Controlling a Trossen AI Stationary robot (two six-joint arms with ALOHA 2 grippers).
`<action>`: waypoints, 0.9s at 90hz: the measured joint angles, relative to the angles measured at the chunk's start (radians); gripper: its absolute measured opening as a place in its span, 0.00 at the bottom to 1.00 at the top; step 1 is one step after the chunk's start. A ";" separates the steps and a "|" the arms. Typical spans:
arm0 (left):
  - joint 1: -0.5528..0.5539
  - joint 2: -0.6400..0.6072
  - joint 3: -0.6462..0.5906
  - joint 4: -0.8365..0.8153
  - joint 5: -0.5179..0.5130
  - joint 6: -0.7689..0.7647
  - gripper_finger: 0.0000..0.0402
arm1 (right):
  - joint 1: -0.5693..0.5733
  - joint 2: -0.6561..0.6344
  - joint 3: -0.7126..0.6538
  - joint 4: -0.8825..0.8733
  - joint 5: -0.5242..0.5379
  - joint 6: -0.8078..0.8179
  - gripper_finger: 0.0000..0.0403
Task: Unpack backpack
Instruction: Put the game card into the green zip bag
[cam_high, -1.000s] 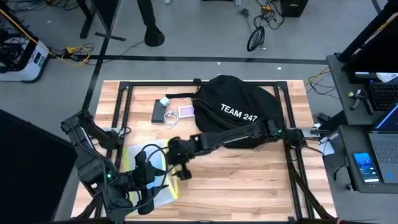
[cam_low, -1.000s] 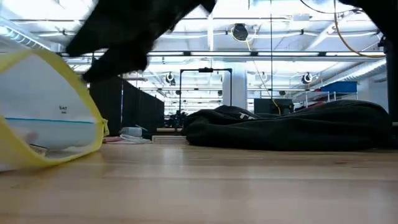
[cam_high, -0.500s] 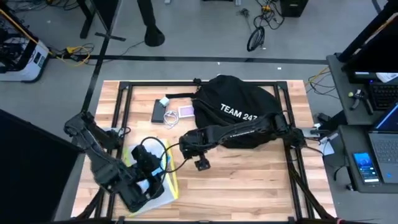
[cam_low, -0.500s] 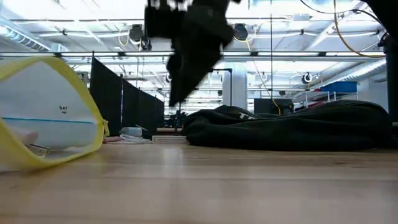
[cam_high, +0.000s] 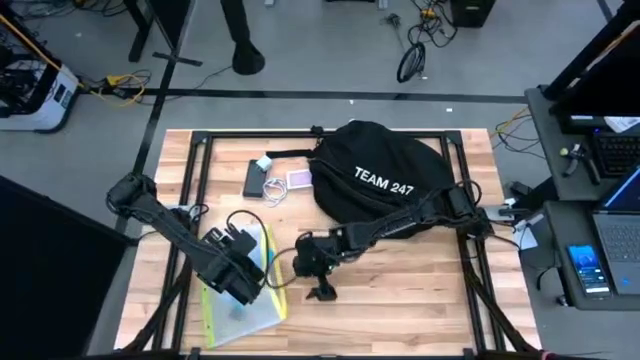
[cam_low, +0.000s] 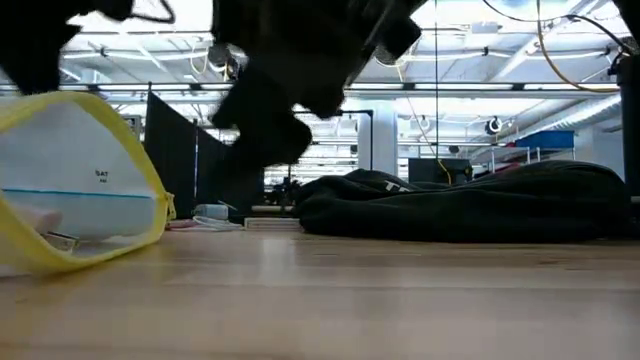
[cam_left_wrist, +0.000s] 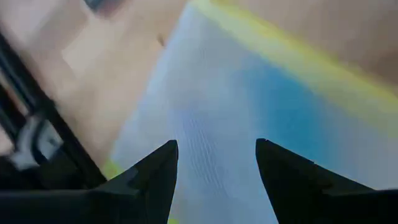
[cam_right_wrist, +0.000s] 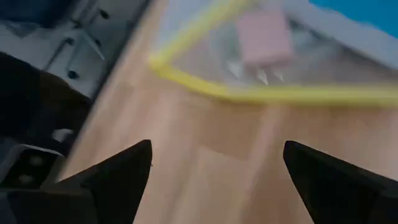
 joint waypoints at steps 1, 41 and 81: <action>-0.010 -0.005 -0.008 0.009 0.003 -0.008 0.50 | 0.003 0.000 0.000 0.008 0.003 0.003 0.86; -0.398 -0.081 -0.227 0.239 -0.145 -0.269 0.50 | 0.059 0.006 0.000 0.429 0.207 0.317 0.86; -0.426 -0.076 -0.336 0.527 -0.312 -0.214 0.50 | 0.156 0.121 0.003 0.633 0.430 0.460 0.86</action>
